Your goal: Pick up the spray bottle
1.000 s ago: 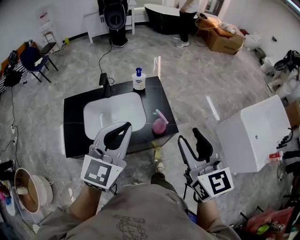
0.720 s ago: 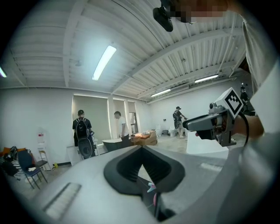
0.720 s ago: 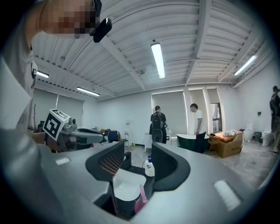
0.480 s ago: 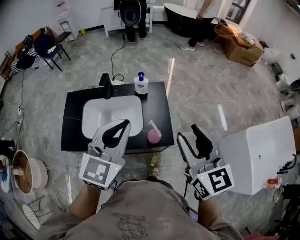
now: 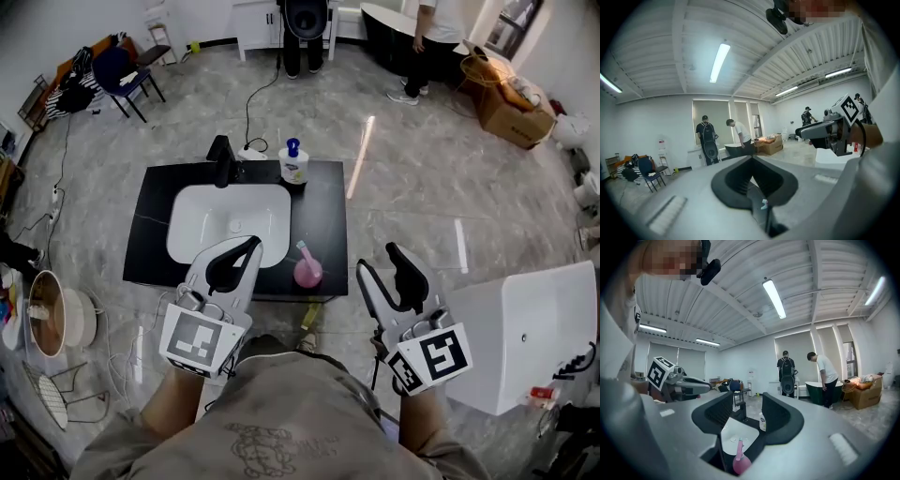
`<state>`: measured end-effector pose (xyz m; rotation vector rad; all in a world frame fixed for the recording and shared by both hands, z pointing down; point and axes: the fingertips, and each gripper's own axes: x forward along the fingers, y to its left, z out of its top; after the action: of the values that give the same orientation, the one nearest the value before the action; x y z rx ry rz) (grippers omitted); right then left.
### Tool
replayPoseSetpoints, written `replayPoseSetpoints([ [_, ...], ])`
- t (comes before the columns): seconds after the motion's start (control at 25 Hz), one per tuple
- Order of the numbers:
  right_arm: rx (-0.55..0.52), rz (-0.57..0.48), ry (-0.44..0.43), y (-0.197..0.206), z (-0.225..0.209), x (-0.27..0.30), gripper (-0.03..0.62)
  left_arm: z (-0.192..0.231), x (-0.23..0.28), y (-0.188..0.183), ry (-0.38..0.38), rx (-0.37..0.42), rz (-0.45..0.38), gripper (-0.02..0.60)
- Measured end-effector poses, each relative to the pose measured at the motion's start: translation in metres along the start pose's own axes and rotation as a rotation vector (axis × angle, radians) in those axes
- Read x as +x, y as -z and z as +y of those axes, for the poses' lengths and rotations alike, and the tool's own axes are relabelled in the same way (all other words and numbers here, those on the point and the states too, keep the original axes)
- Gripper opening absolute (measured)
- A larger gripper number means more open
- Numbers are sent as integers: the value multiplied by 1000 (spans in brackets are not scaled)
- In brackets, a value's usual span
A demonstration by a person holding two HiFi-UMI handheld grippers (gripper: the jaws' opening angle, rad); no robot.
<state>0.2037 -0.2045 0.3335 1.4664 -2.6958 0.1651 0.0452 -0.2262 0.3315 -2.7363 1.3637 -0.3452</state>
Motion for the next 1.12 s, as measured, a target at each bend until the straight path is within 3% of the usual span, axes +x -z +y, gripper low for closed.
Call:
replayPoseSetpoints([
  [0.48, 22, 34, -31, 9, 5, 27, 230, 19, 7, 20, -11, -29, 50, 0],
  [0.76, 52, 58, 21, 25, 9, 42, 238, 33, 16, 41, 41, -30, 90, 0],
  [1.12, 125, 160, 66, 77, 14, 64, 258, 35, 32, 80, 124, -49, 166, 0],
])
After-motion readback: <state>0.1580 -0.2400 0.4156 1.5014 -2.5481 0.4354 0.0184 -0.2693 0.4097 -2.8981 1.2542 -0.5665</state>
